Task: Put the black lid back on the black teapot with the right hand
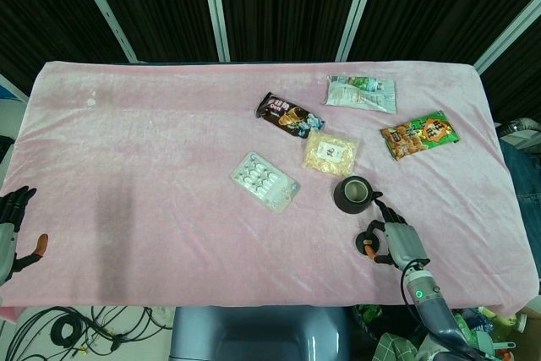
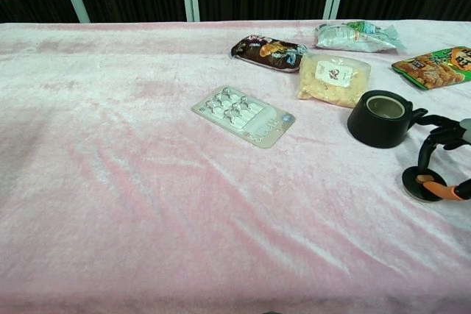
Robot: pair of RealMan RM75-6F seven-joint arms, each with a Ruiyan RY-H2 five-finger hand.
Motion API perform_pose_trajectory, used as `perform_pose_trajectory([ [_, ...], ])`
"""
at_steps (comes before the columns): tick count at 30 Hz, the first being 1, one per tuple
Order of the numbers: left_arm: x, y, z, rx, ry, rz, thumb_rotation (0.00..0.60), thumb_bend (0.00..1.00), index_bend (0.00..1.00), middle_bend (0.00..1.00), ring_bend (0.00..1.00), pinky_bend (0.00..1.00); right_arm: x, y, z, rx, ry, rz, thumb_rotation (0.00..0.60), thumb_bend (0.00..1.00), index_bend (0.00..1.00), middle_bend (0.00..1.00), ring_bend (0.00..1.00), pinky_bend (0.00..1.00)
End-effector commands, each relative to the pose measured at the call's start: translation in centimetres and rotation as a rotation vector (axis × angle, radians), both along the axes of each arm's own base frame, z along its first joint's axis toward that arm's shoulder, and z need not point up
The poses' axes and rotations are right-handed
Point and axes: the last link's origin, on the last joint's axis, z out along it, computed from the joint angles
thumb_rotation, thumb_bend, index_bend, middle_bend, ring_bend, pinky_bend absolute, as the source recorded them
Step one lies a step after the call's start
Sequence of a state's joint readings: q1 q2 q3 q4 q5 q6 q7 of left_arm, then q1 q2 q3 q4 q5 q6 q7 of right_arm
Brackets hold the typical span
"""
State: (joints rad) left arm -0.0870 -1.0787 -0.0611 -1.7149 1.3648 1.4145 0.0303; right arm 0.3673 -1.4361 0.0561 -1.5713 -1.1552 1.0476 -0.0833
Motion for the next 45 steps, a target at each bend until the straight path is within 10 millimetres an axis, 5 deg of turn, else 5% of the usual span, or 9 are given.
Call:
perform_pose_trajectory([
  [1, 0.0, 0.0, 0.0, -0.001, 0.001, 0.000, 0.600, 0.43, 0.06, 0.03, 0.00, 0.00, -0.1, 0.0, -0.1, 0.002, -0.002, -0.002, 0.600, 0.28, 0.54, 0.00, 0.08, 0.16],
  [30, 0.0, 0.0, 0.0, 0.002, -0.001, 0.002, 0.600, 0.44, 0.06, 0.03, 0.00, 0.00, 0.5, -0.5, 0.7, -0.027, -0.097, 0.047, 0.600, 0.36, 0.64, 0.00, 0.08, 0.16],
  [45, 0.0, 0.0, 0.0, 0.001, -0.003, 0.001, 0.600, 0.44, 0.06, 0.03, 0.00, 0.00, 3.5, -2.7, 5.6, -0.103, -0.092, 0.137, 0.600, 0.36, 0.64, 0.00, 0.08, 0.16],
])
